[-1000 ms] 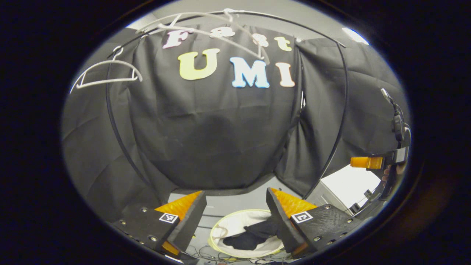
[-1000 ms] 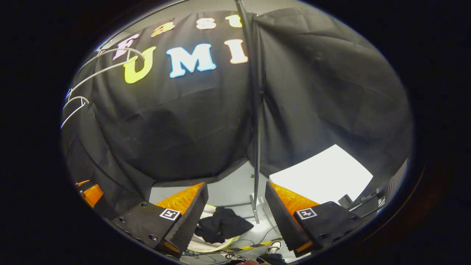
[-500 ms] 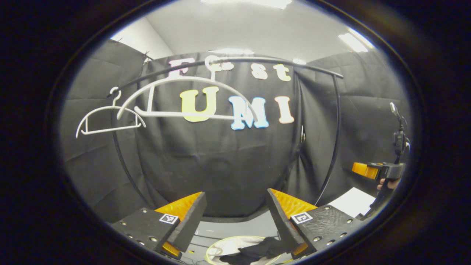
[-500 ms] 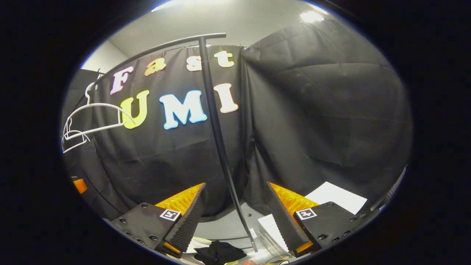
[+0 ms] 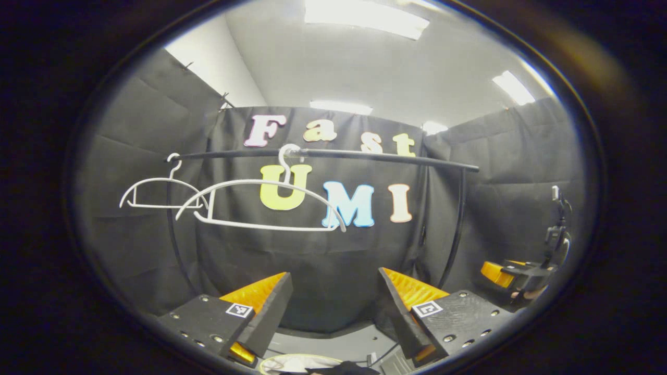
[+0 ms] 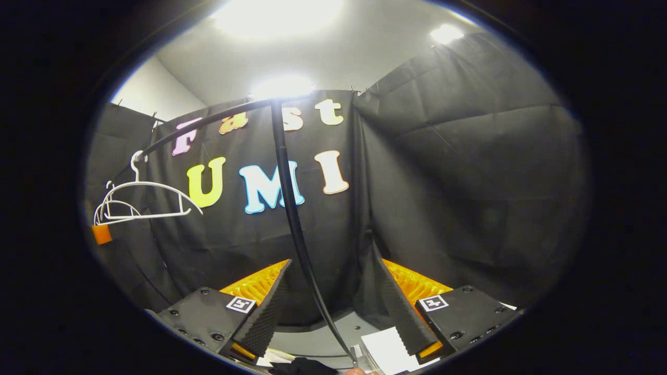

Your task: Grasp the clothes on the hanger with both hands and then place them into the laundry hamper below.

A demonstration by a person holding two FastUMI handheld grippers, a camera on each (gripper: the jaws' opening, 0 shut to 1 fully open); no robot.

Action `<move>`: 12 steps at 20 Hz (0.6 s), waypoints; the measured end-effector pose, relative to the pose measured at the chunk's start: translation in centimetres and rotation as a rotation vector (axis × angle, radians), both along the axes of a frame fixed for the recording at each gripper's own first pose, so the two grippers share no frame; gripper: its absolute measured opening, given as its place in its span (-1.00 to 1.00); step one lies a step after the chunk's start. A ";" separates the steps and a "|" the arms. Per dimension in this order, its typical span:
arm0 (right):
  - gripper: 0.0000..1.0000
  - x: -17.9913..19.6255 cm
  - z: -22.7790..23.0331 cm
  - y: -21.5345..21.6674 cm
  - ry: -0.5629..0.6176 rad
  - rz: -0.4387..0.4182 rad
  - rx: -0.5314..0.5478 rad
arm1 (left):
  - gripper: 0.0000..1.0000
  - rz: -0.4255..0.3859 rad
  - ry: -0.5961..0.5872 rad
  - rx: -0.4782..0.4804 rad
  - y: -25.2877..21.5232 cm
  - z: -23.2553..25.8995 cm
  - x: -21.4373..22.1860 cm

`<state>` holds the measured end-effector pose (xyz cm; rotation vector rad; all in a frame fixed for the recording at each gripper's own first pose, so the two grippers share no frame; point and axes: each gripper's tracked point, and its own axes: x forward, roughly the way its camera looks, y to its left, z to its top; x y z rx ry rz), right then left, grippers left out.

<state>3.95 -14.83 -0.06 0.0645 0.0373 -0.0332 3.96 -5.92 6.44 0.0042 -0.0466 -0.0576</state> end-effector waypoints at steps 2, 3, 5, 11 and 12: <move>0.86 -0.3 0.9 0.1 -0.032 0.039 0.013 | 0.88 0.024 -0.016 -0.028 -0.6 0.2 -1.2; 0.86 -0.6 1.0 0.3 -0.026 0.060 0.025 | 0.88 0.036 -0.030 -0.032 -0.9 0.5 -1.7; 0.86 -1.6 0.6 1.0 -0.009 0.127 0.037 | 0.89 0.078 -0.072 -0.027 -0.8 1.6 -3.1; 0.95 -4.4 0.1 1.7 -0.044 0.184 -0.087 | 0.87 0.132 -0.130 -0.075 -0.8 1.5 -5.9; 0.95 -4.6 0.2 1.7 -0.052 0.176 -0.088 | 0.87 0.130 -0.110 -0.073 -0.6 0.8 -6.0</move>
